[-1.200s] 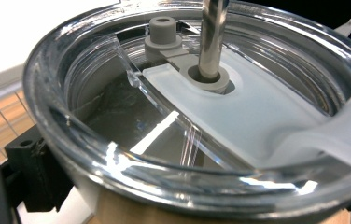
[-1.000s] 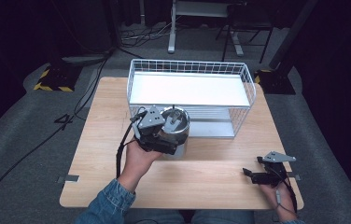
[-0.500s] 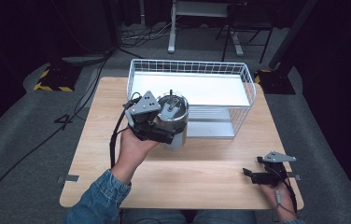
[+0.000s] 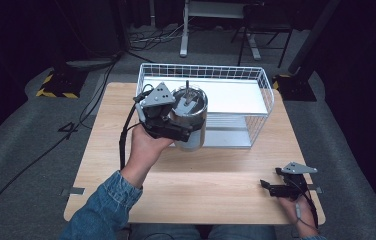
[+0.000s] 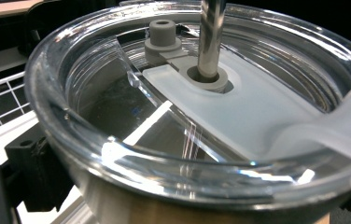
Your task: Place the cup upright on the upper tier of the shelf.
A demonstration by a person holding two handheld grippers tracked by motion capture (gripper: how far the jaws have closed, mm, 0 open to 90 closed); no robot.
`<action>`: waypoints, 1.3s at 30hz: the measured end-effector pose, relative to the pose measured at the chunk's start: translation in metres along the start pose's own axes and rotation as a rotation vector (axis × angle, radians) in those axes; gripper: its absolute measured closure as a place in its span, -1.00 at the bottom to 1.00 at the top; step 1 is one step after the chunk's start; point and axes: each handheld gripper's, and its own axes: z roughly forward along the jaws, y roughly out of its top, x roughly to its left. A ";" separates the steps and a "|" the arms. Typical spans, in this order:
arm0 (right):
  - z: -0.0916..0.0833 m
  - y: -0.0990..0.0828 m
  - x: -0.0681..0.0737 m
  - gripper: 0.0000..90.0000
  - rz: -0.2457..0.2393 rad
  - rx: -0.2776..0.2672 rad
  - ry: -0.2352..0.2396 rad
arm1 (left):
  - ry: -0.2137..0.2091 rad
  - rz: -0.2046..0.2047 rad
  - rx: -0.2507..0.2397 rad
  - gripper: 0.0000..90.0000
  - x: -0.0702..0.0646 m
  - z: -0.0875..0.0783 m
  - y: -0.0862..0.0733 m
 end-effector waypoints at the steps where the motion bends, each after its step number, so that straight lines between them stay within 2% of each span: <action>1: 0.000 0.000 0.000 -0.64 0.000 0.000 0.000 | -0.001 -0.004 -0.003 -0.92 0.001 0.001 0.002; 10: 0.000 0.000 0.000 -0.64 0.001 0.000 -0.001 | 0.004 -0.018 -0.027 -0.92 0.008 0.004 0.018; 16: 0.000 0.000 0.000 -0.64 0.005 0.000 -0.003 | 0.022 -0.001 -0.037 -0.92 0.014 0.005 0.033; 23: 0.000 0.000 0.000 -0.64 0.006 0.000 -0.003 | 0.023 -0.026 -0.063 -0.92 0.027 0.010 0.047; 32: 0.000 0.000 0.000 -0.64 0.006 0.000 -0.004 | 0.067 -0.048 -0.093 -0.92 0.043 0.019 0.067; 39: 0.000 0.000 0.000 -0.64 0.005 0.000 -0.004 | 0.109 -0.063 -0.096 -0.92 0.051 0.029 0.074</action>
